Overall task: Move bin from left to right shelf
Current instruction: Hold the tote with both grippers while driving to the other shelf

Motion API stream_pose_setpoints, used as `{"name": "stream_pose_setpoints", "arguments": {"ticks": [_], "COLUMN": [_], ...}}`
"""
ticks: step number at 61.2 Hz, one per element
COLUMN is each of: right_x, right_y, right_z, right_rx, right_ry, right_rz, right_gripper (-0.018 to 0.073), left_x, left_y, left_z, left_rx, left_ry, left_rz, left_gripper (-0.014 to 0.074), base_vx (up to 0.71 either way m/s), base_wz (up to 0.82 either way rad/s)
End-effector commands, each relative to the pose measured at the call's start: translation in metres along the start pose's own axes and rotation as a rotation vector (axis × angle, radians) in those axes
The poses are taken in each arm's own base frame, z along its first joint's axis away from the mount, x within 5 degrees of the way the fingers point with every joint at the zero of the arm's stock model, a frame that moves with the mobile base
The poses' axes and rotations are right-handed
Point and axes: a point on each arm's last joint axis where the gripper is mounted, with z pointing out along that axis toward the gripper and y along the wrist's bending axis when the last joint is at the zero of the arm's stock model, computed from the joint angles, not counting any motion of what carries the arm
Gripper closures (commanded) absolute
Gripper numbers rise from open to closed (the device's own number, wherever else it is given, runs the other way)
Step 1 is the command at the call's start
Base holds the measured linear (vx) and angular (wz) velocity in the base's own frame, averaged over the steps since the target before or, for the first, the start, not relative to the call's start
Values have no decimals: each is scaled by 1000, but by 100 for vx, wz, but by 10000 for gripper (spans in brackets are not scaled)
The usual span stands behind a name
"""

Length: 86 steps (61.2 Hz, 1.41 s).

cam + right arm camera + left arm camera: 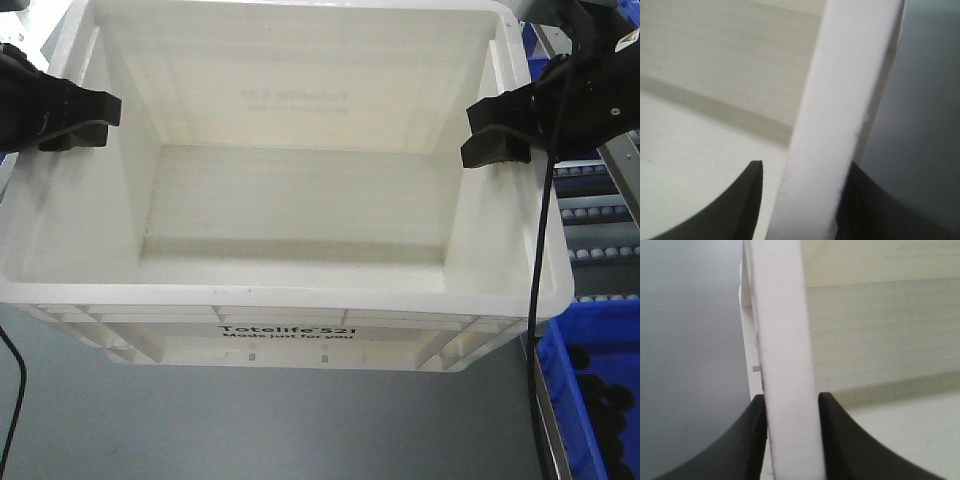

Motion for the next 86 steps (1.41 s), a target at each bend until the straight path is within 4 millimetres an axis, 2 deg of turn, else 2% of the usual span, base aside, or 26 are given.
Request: {"name": "stream_pose_setpoints", "arguments": {"ticks": [1, 86], "right_x": [-9, -9], "right_y": [7, 7], "right_z": [-28, -28], "right_rx": [14, 14], "right_ry": [-140, -140], "right_rz": [-67, -67], "right_gripper": [564, 564], "left_x": [-16, -16], "left_y": [-4, -4], "left_z": [-26, -26], "left_rx": [12, 12], "left_ry": [-182, -184], "left_rz": [49, 50], "left_gripper": [604, 604], "base_vx": [45, 47], "base_wz": [4, -5]}}
